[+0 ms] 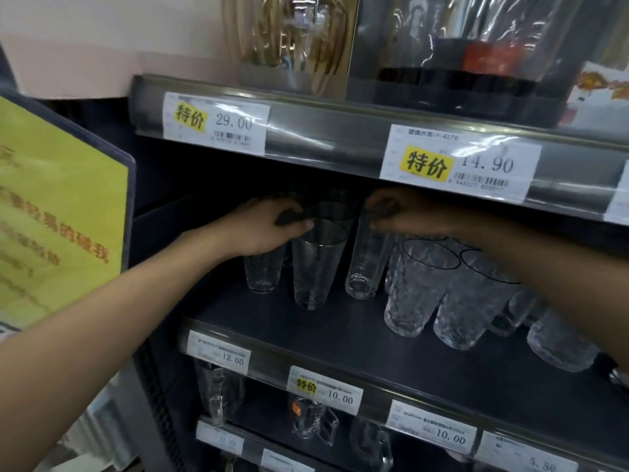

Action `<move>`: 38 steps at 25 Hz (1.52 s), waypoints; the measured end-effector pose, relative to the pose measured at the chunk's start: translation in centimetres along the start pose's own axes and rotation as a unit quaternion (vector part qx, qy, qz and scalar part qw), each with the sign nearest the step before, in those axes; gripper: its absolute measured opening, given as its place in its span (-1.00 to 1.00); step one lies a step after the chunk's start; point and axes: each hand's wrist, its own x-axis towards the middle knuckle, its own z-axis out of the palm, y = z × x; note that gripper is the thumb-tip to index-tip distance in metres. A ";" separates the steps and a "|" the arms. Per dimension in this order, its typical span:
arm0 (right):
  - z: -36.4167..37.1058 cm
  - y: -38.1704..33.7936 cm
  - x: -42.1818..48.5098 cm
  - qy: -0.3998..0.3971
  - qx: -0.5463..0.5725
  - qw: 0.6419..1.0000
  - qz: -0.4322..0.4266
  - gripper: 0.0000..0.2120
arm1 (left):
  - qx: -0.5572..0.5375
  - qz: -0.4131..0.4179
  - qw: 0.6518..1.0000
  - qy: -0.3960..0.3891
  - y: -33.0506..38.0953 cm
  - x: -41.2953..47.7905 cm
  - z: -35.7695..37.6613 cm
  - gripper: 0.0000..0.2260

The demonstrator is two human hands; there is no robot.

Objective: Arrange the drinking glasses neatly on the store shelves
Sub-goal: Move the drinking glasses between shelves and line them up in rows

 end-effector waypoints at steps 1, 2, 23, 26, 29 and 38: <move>0.1 -0.5 0.0 0.001 -0.003 1.000 -0.011 -0.70 | -0.010 -0.002 1.000 0.002 -0.1 0.3 -0.1 -0.58; 0.3 -1.2 0.1 -0.002 -0.010 1.000 -0.024 -0.70 | -0.023 -0.003 1.000 0.006 -0.3 0.7 -0.3 -0.62; 6.3 -3.8 6.9 -0.078 -0.090 0.991 -0.059 -0.81 | -0.036 0.022 0.996 -0.080 -2.8 4.5 -1.0 -0.82; 6.4 -3.7 7.0 -0.083 -0.078 0.991 -0.068 -0.87 | -0.033 0.026 0.996 -0.074 -2.8 4.6 -0.9 -0.85; 6.3 -3.8 6.9 -0.084 -0.080 0.991 -0.062 -0.81 | -0.034 0.025 0.997 -0.067 -2.9 4.5 -0.8 -0.91; 5.2 -4.1 5.2 -0.038 -0.107 0.991 -0.064 -0.81 | -0.004 0.026 0.998 -0.056 -1.9 4.1 -0.7 -0.73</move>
